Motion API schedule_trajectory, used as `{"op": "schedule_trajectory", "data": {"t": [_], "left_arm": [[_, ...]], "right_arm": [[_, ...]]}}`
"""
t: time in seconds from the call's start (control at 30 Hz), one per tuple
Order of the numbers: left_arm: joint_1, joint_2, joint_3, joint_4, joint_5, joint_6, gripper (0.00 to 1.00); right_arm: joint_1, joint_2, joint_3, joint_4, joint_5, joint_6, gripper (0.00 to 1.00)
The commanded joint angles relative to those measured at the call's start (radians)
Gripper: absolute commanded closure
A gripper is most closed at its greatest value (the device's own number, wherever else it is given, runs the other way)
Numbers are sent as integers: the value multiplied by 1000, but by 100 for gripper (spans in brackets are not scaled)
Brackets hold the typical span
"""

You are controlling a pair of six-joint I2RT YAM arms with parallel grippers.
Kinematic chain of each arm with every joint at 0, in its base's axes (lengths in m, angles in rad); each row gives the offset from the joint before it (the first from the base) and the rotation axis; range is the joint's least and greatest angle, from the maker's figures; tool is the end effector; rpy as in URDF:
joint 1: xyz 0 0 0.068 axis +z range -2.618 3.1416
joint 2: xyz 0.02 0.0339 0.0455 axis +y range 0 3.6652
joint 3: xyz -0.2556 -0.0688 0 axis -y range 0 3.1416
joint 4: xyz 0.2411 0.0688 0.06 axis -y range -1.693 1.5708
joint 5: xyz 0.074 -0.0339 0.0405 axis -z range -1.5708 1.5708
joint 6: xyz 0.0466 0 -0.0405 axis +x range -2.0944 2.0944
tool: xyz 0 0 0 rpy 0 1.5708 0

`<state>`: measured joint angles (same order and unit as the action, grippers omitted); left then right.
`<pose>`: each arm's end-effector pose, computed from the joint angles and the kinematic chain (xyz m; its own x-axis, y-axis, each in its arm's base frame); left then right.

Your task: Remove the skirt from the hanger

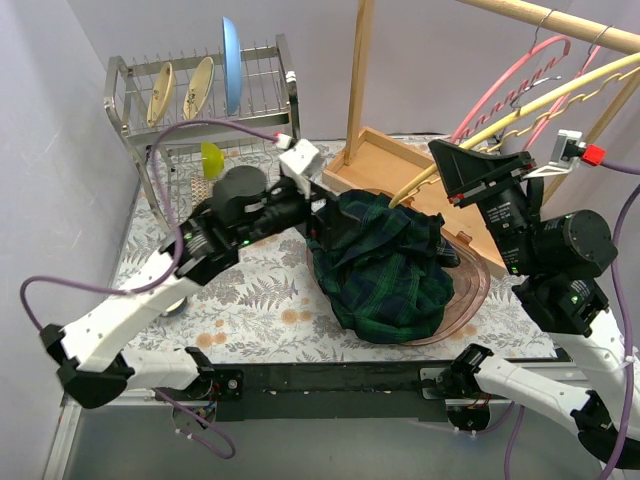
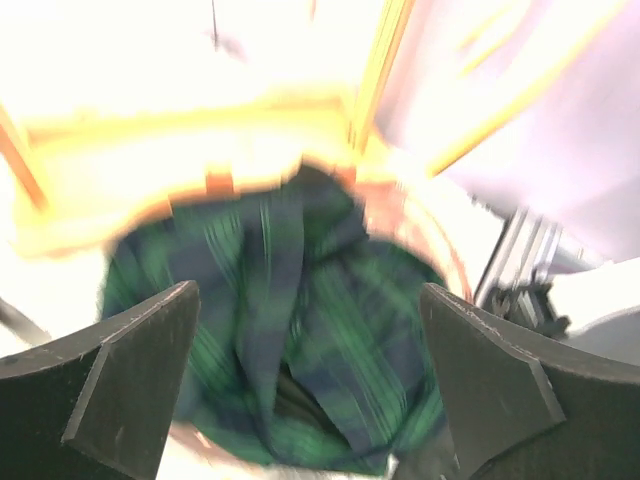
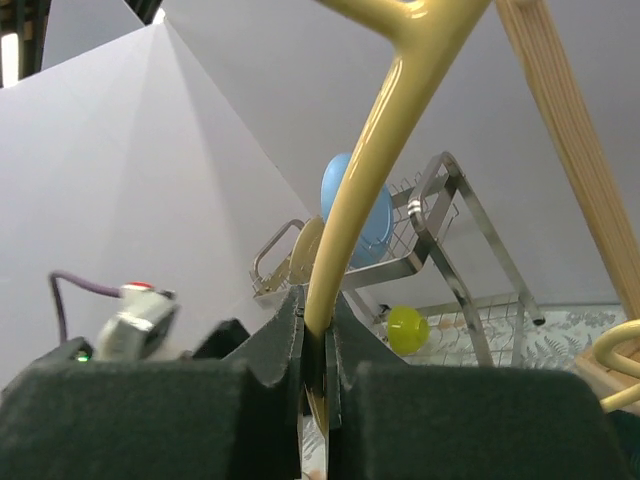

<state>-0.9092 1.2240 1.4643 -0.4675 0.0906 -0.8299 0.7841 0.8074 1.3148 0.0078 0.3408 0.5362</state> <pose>0.1628 -0.2159 0.4424 -0.7132 -0.2802 -0.6426 0.4648 0.4972 -0.7327 0.1012 0.0790 0.5259 0.0651 0.7450 -0.6639 -0.5734 0.5725 0.5861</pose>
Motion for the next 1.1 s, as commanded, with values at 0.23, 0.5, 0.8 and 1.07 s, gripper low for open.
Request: {"op": "schedule_trajectory", "data": {"t": [0.23,0.5,0.8,1.07], "left_arm": [[-5,-28,50,187,101,216,14],[-5,3,42,242,61,247,19],[-36,38,-13,312,60,268,30],[-106,31,-85,431,-120,339,93]], "right_arm": [[1,78,-12,81,-60,200,99],[1,115,-17,133,-97,254,99],[1,108,-45,167,-91,300,99],[1,73,-114,195,-52,338,99]]}}
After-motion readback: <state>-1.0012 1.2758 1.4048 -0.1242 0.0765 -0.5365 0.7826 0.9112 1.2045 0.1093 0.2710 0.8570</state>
